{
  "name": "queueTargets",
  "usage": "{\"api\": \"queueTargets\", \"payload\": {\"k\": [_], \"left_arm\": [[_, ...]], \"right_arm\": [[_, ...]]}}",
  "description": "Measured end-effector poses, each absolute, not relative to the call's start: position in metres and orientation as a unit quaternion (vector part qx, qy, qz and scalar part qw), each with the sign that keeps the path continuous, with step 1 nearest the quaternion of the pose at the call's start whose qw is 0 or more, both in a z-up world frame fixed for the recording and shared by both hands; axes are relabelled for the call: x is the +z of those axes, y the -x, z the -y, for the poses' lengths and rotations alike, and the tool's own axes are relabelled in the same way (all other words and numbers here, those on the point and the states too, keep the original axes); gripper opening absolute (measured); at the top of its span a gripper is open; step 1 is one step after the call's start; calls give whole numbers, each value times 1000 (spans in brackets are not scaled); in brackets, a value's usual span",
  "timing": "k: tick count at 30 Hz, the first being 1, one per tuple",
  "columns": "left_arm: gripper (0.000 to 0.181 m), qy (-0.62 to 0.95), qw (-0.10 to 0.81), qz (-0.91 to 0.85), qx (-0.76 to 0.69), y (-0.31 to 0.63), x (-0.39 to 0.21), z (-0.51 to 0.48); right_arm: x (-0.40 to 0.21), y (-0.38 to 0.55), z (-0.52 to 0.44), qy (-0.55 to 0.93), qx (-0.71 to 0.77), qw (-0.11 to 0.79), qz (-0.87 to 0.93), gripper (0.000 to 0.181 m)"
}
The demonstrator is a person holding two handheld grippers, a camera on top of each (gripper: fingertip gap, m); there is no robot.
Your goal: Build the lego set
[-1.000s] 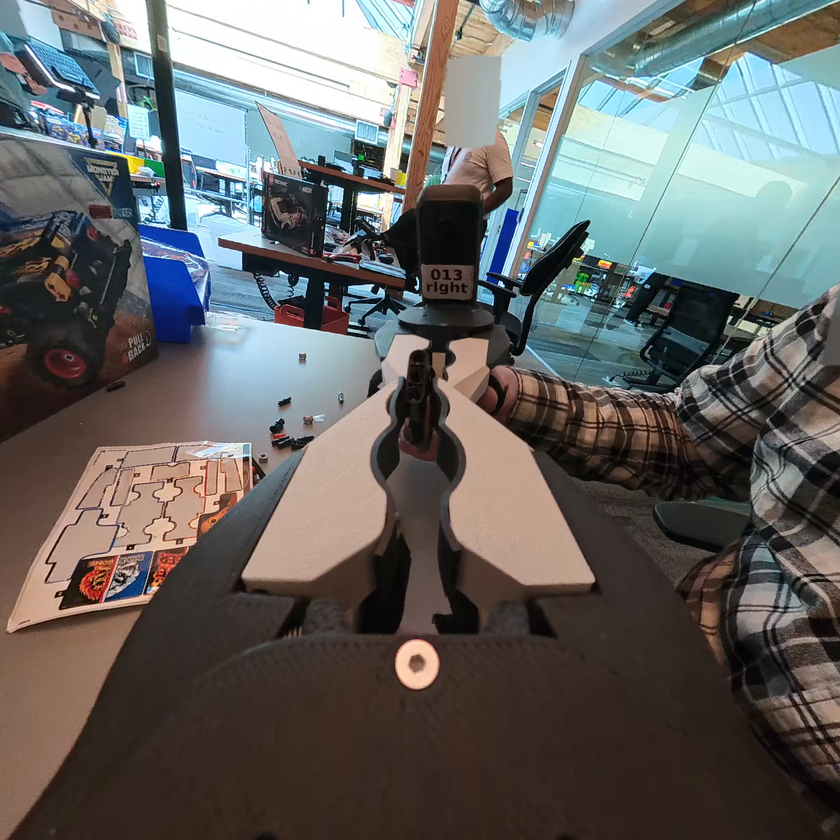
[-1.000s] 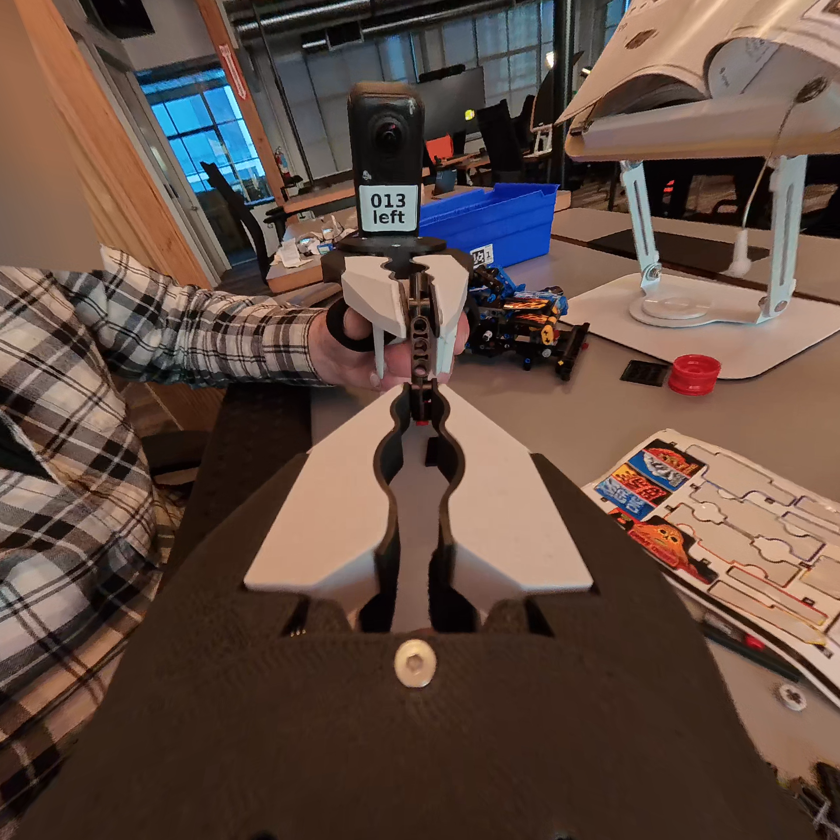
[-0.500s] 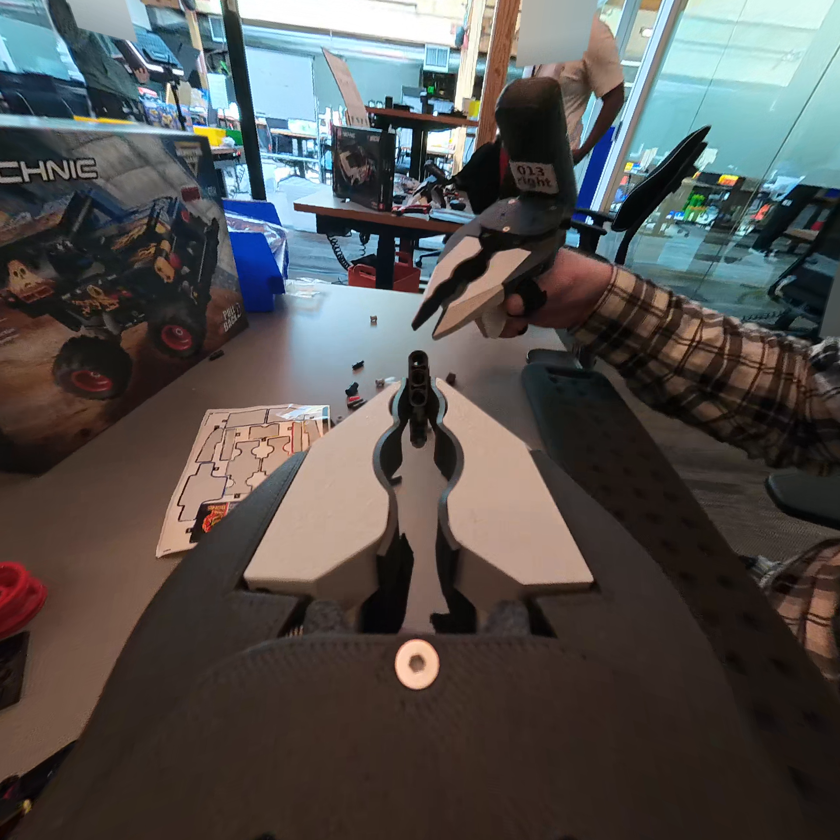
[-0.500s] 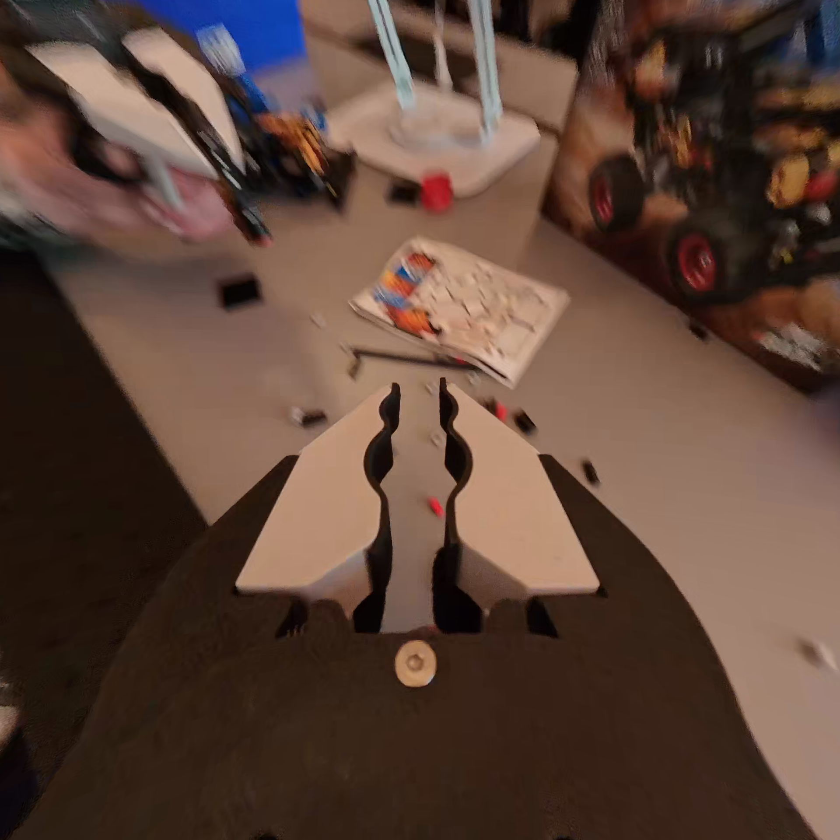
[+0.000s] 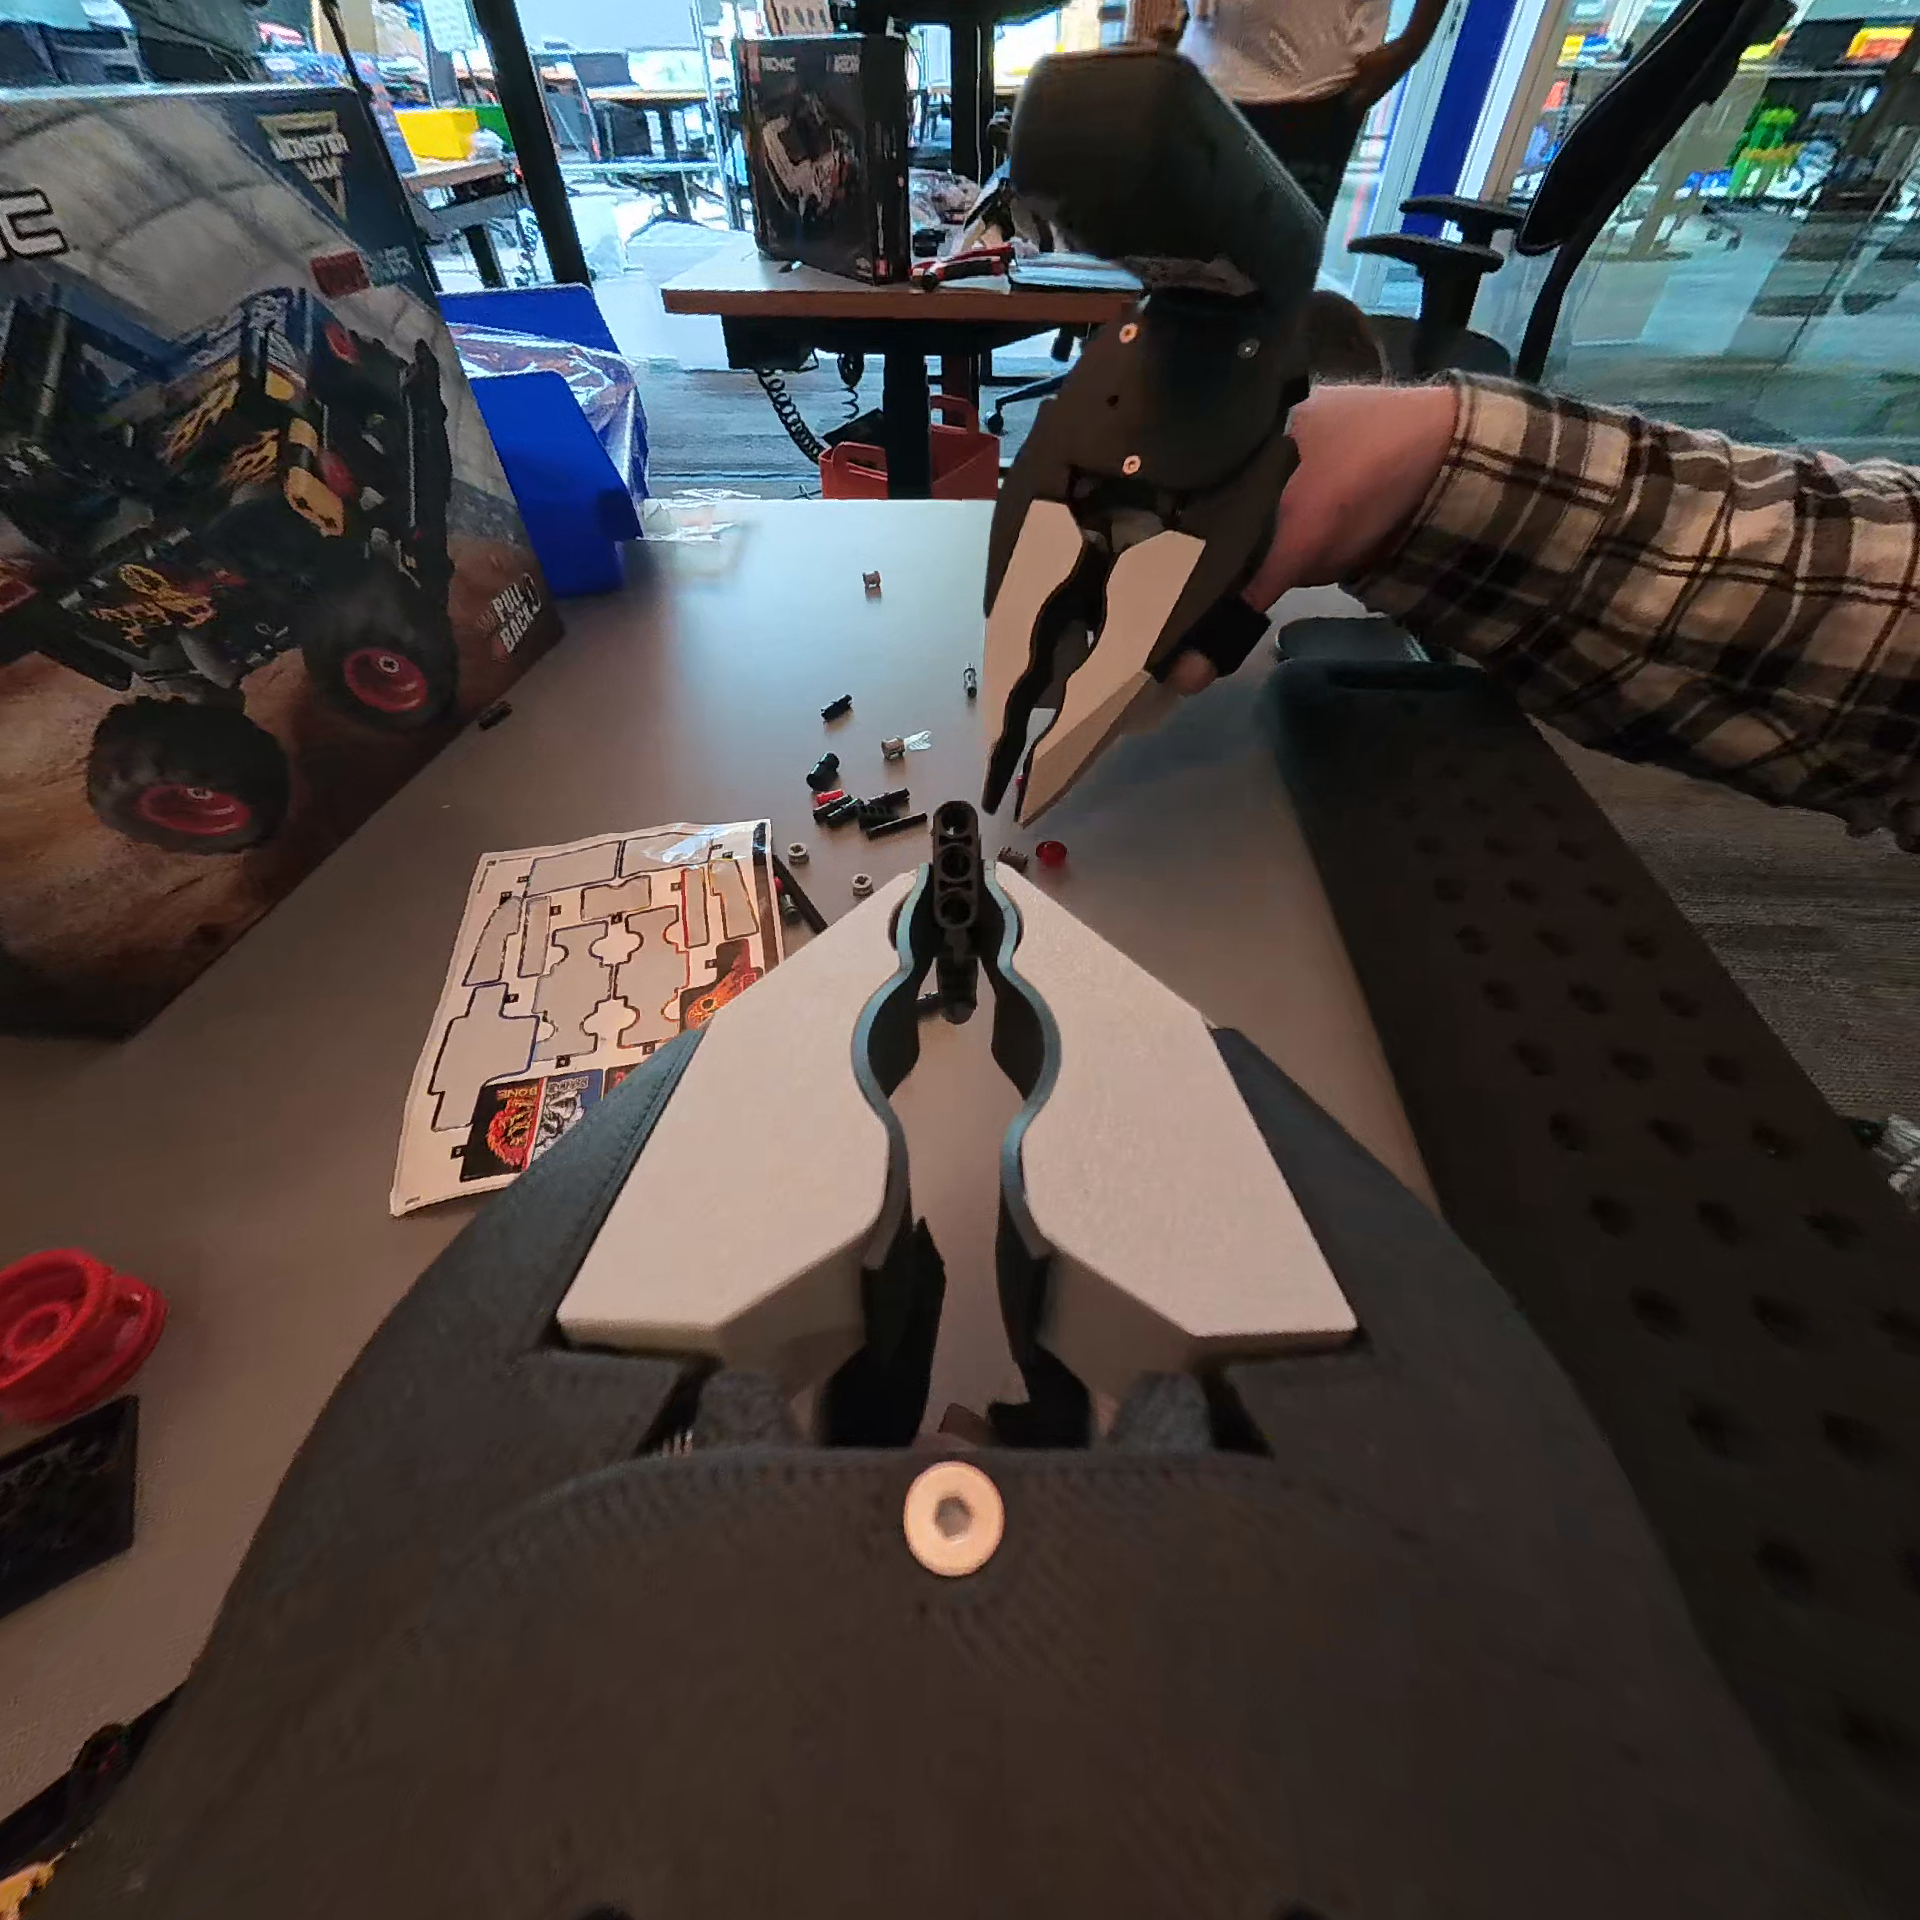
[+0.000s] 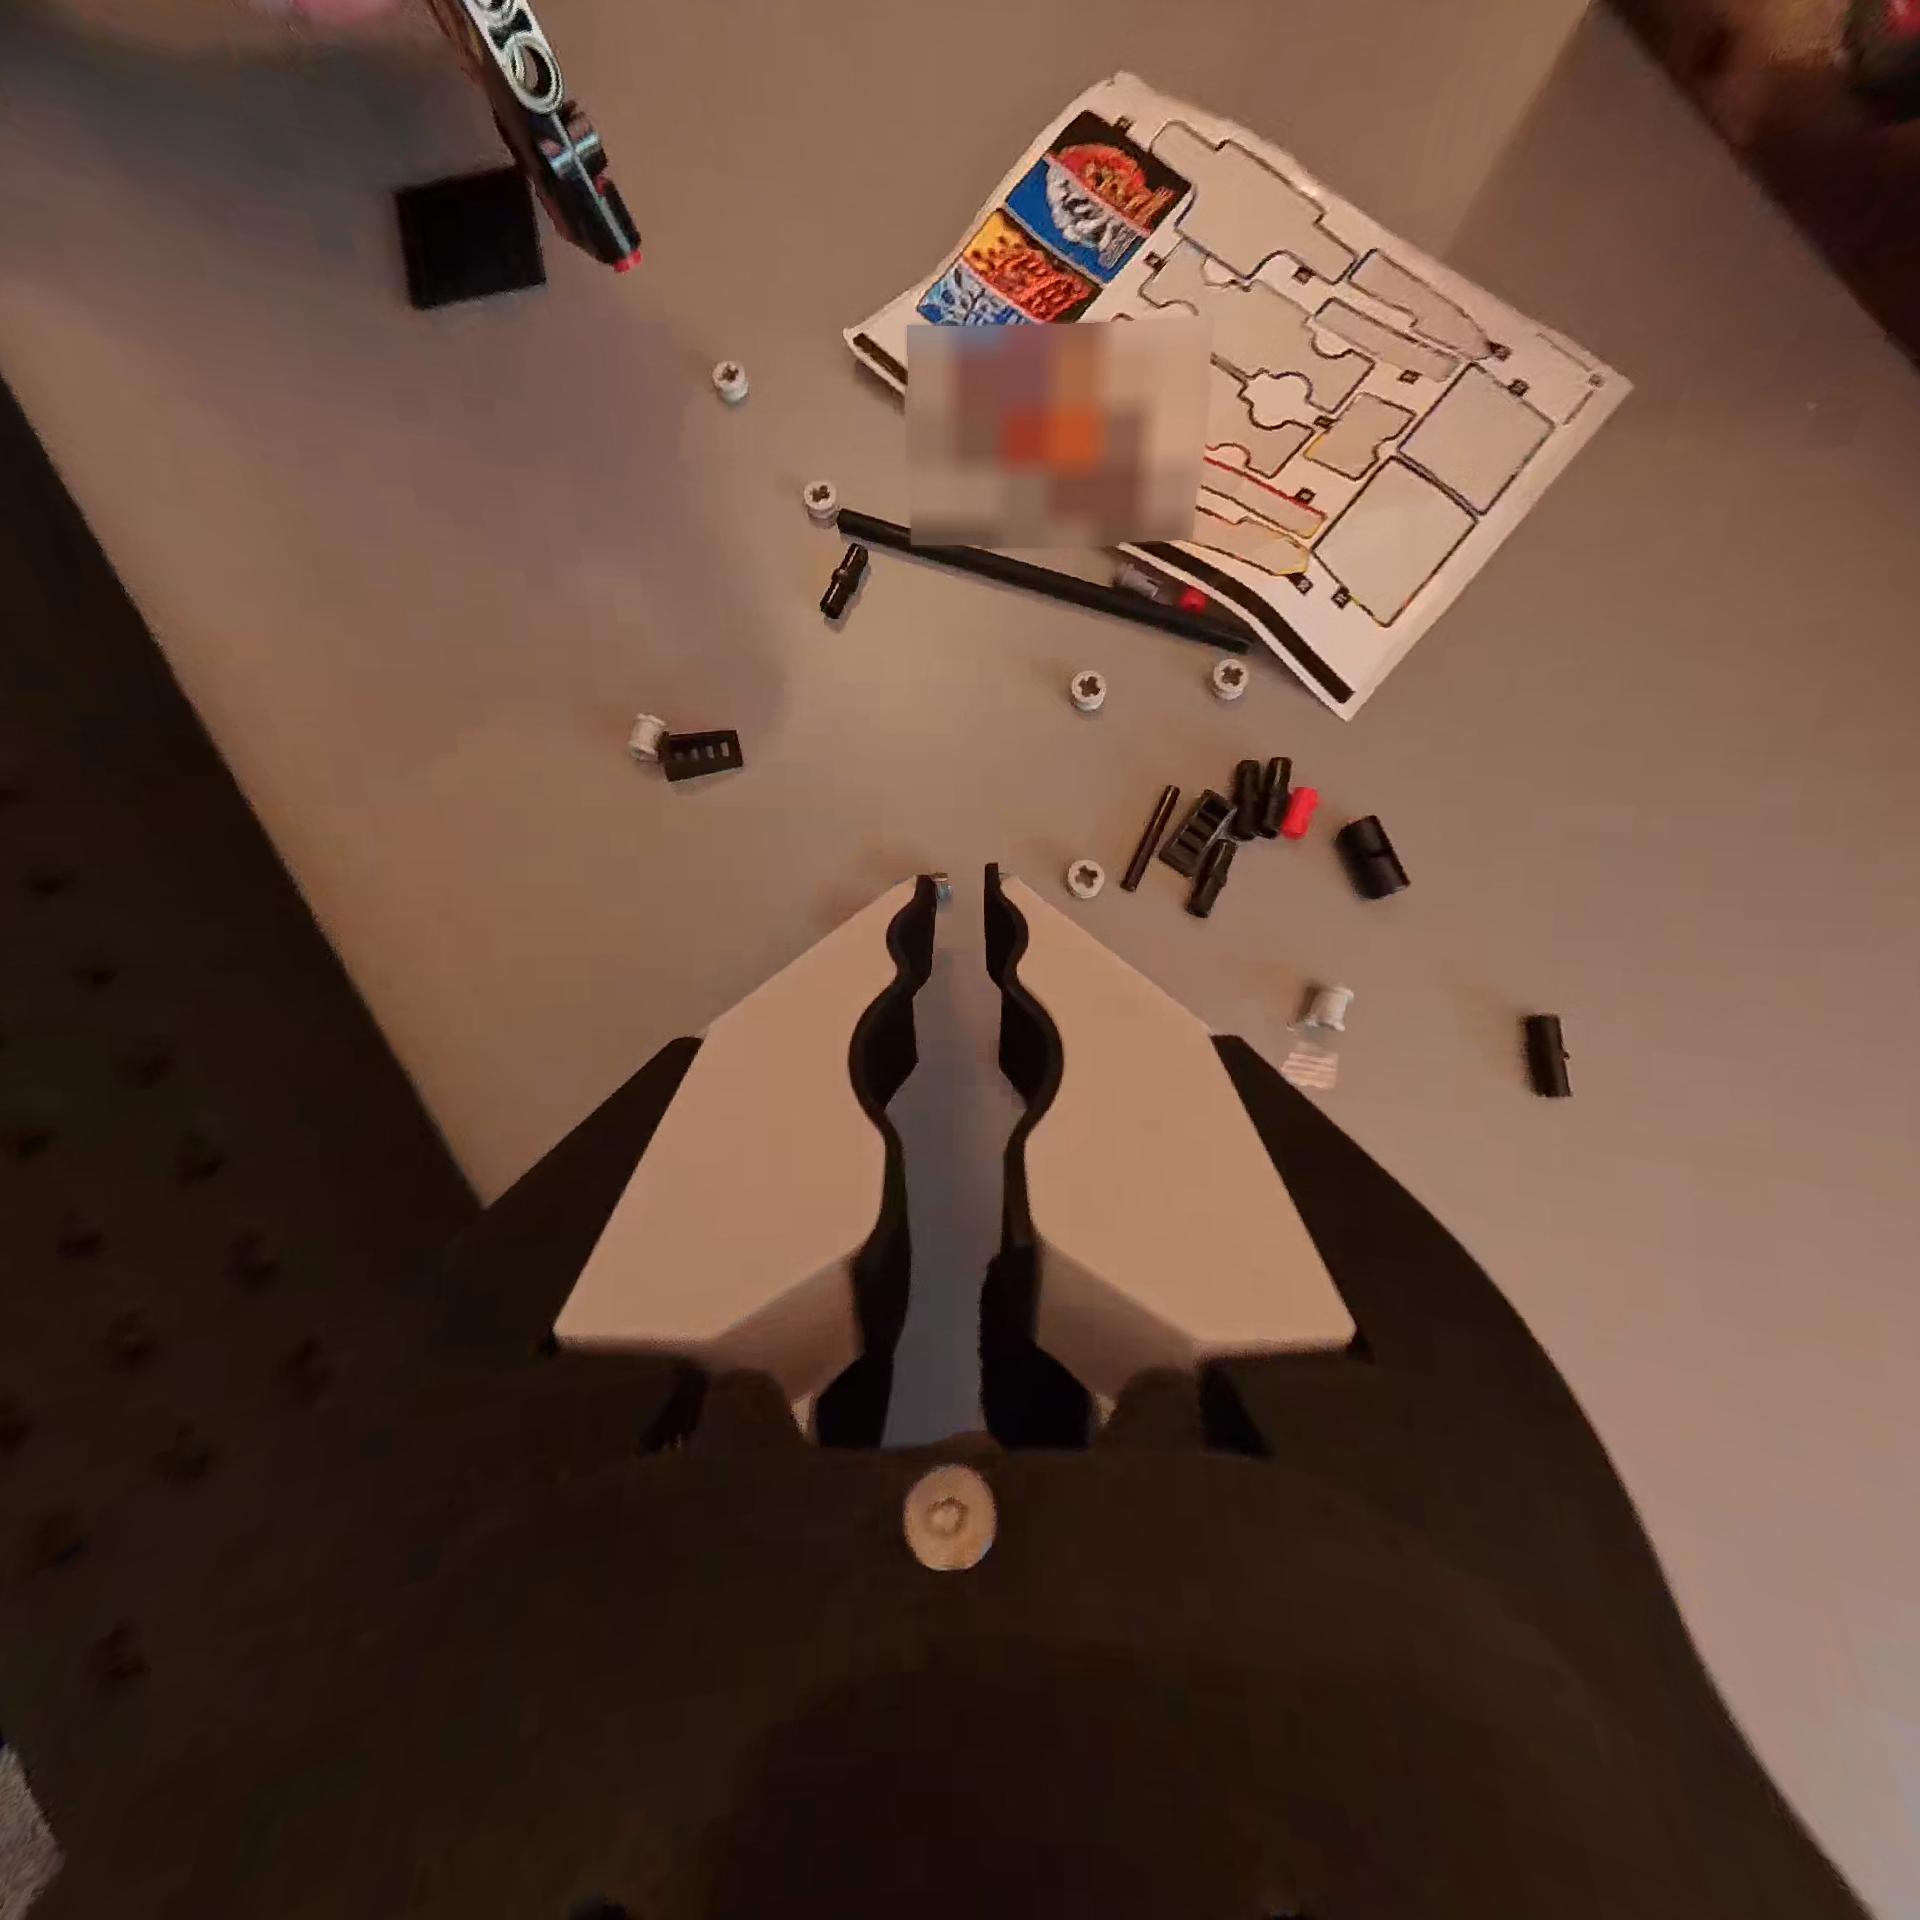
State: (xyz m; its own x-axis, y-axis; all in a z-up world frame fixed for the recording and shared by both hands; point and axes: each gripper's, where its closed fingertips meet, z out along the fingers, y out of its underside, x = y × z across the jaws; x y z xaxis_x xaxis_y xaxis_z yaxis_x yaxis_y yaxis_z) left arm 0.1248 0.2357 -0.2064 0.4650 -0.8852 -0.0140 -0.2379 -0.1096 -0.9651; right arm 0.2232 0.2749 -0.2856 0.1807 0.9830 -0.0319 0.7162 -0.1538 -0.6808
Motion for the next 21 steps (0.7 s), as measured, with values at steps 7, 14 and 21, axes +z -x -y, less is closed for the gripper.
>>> {"api": "queueTargets", "payload": {"k": [7, 14, 21], "left_arm": [[7, 681, 513, -424, -305, -127, -213, -235], [7, 684, 508, -425, -305, -126, -216, -236], [6, 688, 501, -431, -302, -126, -220, -235]], "right_arm": [[-298, -218, -272, 704, 256, 227, 623, 8], [-298, -211, -271, 688, 255, 227, 640, 10], [-298, -208, -269, 681, 261, 221, 648, 2]]}}
